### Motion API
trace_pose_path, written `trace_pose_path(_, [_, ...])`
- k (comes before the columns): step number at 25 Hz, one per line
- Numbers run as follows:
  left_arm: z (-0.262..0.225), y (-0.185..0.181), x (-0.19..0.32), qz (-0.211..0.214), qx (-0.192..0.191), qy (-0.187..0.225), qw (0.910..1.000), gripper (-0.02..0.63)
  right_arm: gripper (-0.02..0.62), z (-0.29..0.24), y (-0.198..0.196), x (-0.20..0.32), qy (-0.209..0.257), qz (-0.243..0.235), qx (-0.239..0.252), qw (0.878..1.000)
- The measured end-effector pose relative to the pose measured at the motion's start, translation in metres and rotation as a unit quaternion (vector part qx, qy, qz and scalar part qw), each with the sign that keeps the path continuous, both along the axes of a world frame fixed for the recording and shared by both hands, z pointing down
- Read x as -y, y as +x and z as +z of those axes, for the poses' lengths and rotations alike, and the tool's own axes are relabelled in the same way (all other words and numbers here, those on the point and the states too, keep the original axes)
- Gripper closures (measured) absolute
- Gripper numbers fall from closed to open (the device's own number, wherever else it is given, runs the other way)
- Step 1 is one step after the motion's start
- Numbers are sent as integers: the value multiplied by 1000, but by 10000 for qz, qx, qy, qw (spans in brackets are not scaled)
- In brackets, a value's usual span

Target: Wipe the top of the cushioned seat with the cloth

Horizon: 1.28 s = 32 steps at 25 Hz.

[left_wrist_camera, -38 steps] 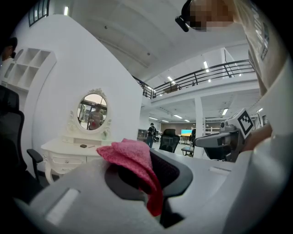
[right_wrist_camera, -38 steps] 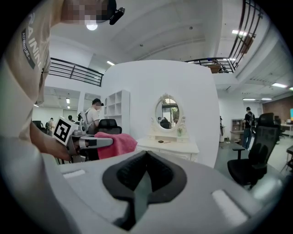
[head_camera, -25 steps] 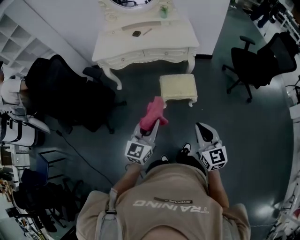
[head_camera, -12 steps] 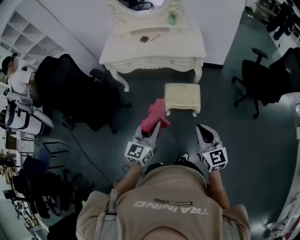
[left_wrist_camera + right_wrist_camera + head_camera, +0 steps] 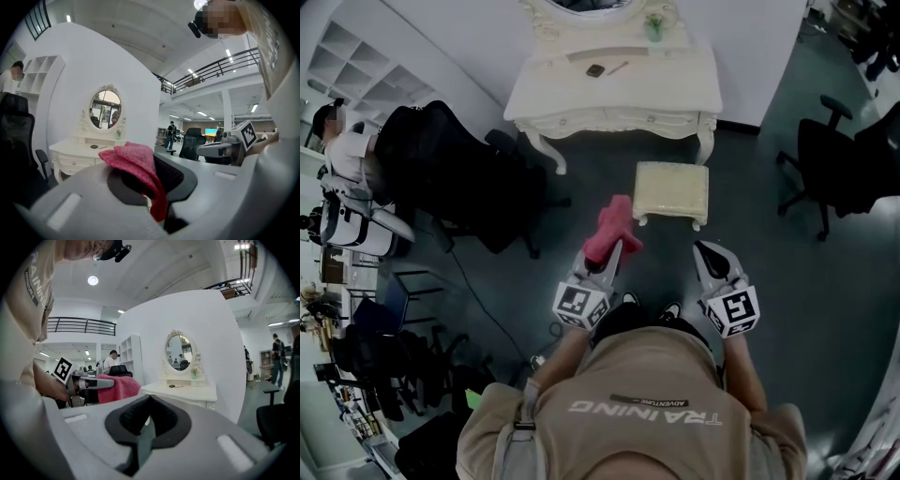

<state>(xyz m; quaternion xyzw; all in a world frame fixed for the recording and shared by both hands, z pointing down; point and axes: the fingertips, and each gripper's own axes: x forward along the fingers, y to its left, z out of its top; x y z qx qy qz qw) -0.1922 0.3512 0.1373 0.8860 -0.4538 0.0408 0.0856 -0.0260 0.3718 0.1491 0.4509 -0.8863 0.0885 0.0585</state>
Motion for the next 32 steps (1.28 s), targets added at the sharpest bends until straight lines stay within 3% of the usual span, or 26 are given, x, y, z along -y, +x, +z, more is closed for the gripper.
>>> trace_pose_path(9, [9, -14, 52, 146, -78, 126, 9998, 568, 594, 2, -17, 44, 76, 148, -312, 9994])
trace_pose_path(16, [-7, -25, 119, 542, -126, 296, 9980, 568, 594, -16, -33, 97, 173, 432, -455, 9979])
trace_pose_path(25, [11, -64, 183, 782, -158, 60, 9968, 568, 594, -7, -75, 147, -17, 647, -475, 9968])
trace_pose_path(32, [23, -69, 206, 878, -189, 13, 9960, 568, 594, 3, -84, 163, -118, 768, -471, 9959])
